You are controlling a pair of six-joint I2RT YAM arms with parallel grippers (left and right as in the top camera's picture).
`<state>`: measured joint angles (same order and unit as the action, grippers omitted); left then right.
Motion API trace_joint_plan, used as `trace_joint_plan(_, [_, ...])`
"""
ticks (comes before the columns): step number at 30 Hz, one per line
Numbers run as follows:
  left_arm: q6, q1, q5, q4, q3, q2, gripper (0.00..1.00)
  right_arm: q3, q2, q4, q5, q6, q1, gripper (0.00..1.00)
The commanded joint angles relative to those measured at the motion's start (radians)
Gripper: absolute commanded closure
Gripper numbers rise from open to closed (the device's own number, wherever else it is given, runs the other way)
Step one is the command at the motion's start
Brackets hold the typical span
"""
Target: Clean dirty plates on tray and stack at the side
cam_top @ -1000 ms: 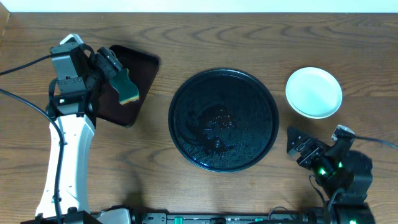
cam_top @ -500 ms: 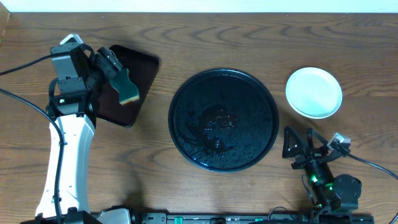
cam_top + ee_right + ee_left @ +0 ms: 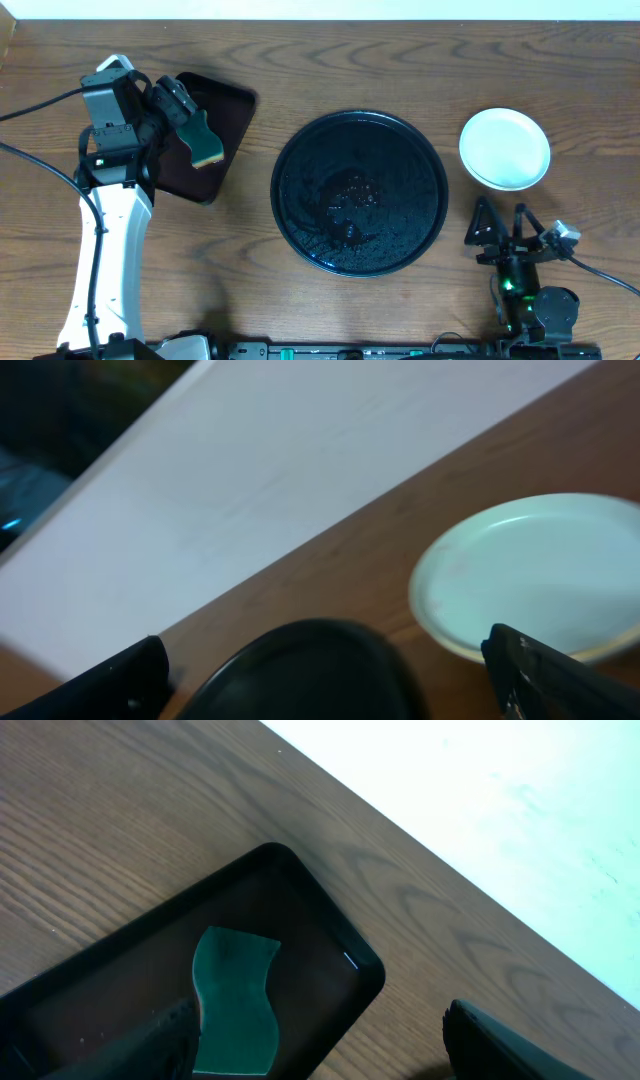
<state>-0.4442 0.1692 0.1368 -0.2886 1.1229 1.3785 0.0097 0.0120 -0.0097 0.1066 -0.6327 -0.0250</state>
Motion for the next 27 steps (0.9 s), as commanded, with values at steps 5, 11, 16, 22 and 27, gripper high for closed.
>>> trace_joint_plan(5, [0.006, 0.005, 0.009, -0.002, 0.013, 0.002, 0.21, -0.005, -0.007, -0.054, -0.222, 0.081, 0.023, 0.01])
trace_joint_plan(11, [0.006, 0.005, 0.009, -0.002, 0.013, 0.002, 0.21, -0.005, -0.007, -0.058, -0.206, 0.407, 0.024, 0.01])
trace_joint_plan(16, [0.006, 0.005, 0.009, -0.002, 0.013, 0.002, 0.21, -0.005, -0.007, -0.058, -0.204, 0.527, 0.024, 0.01])
trace_joint_plan(22, [0.006, 0.005, 0.009, -0.002, 0.013, 0.002, 0.21, -0.005, -0.007, -0.056, -0.204, 0.526, 0.024, 0.01])
trace_joint_plan(27, [0.006, 0.005, 0.009, -0.002, 0.013, 0.002, 0.21, -0.005, -0.007, -0.056, -0.204, 0.526, 0.024, 0.01])
